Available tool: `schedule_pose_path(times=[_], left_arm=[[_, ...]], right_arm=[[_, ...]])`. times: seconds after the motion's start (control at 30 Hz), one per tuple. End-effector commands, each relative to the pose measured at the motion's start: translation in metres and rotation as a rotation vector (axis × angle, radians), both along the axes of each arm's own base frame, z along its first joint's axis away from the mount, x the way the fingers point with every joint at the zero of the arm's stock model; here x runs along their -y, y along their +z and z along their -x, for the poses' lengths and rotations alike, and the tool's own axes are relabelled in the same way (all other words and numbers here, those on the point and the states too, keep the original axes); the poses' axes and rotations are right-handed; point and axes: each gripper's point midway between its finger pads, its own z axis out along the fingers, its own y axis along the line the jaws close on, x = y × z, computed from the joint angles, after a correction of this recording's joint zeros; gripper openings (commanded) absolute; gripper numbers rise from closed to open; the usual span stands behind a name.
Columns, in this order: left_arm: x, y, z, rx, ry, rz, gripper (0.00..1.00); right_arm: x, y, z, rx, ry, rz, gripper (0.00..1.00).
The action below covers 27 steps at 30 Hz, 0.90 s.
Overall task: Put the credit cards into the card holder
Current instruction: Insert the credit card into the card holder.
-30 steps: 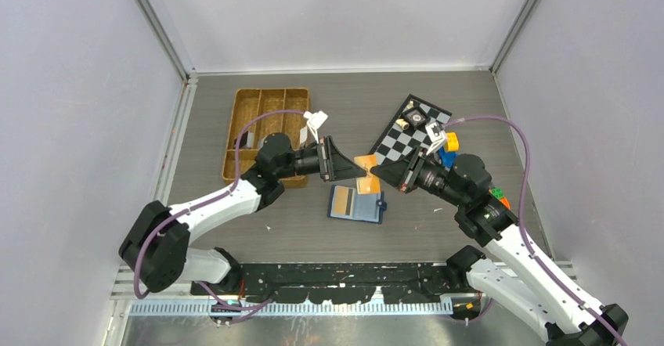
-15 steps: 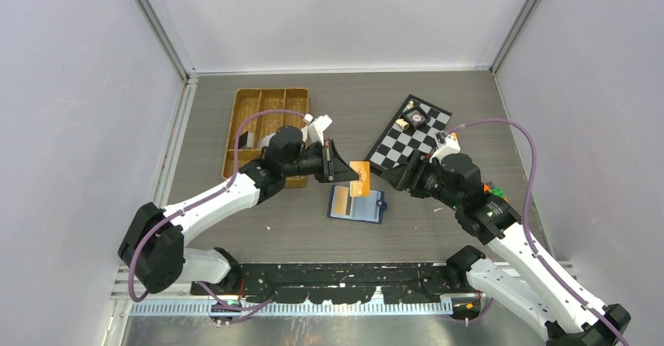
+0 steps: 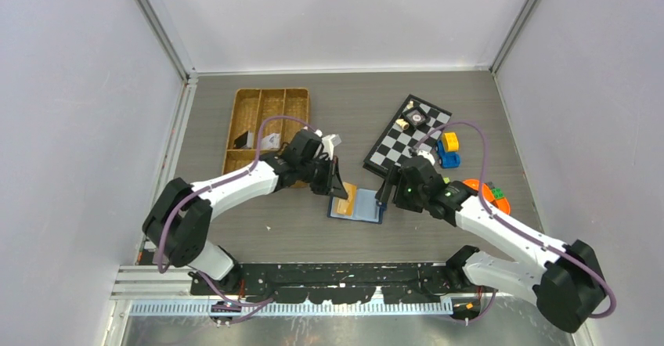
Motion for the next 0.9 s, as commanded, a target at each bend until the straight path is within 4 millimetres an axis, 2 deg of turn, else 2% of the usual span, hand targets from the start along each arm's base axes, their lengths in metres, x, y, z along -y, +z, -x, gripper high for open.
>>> schedule_pose_path(times=[0.0, 0.23, 0.4, 0.57, 0.67, 0.77, 0.87], left_arm=[[0.004, -0.004, -0.003, 0.009, -0.033, 0.003, 0.00], [0.007, -0.023, -0.008, -0.023, -0.022, -0.004, 0.00], [0.009, -0.033, -0.012, -0.046, -0.014, 0.000, 0.00], [0.013, -0.040, -0.015, -0.076, -0.009, 0.013, 0.00], [0.015, -0.045, -0.014, -0.096, -0.012, 0.021, 0.00], [0.017, -0.047, -0.014, -0.106, -0.017, 0.027, 0.00], [0.016, -0.051, -0.015, -0.116, -0.014, 0.020, 0.00]], right_arm=[[-0.017, -0.002, -0.017, 0.036, -0.019, -0.029, 0.77], [-0.030, -0.029, -0.020, -0.016, 0.002, 0.009, 0.77], [-0.025, -0.042, -0.021, -0.044, -0.016, 0.063, 0.70], [-0.011, -0.053, -0.020, -0.062, -0.052, 0.138, 0.49], [-0.002, -0.061, -0.019, -0.075, -0.072, 0.186, 0.33], [0.006, -0.067, -0.019, -0.090, -0.088, 0.232, 0.23], [0.009, -0.070, -0.019, -0.096, -0.097, 0.256, 0.18]])
